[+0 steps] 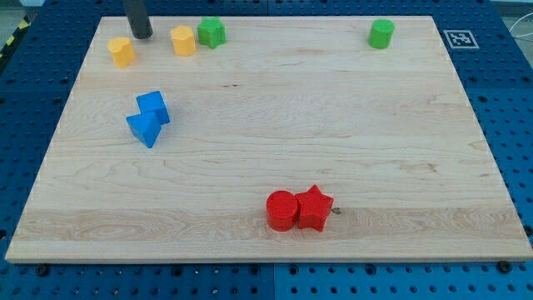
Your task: Slide the yellow heart below green star
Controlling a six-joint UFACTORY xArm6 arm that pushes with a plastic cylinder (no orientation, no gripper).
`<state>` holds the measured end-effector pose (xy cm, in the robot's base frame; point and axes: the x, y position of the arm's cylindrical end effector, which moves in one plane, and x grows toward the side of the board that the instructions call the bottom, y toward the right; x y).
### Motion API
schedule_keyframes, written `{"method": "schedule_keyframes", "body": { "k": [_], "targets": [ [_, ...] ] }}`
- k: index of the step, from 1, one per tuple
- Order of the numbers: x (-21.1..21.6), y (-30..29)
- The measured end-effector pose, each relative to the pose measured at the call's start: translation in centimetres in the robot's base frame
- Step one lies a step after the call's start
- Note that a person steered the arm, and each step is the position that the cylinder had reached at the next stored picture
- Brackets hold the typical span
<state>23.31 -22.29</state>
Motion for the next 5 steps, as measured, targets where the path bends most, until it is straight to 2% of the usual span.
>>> {"method": "schedule_keyframes", "body": {
  "k": [2, 3, 5],
  "targets": [
    [3.8, -7.3],
    [6.3, -3.7],
    [7.8, 8.3]
  ]
}}
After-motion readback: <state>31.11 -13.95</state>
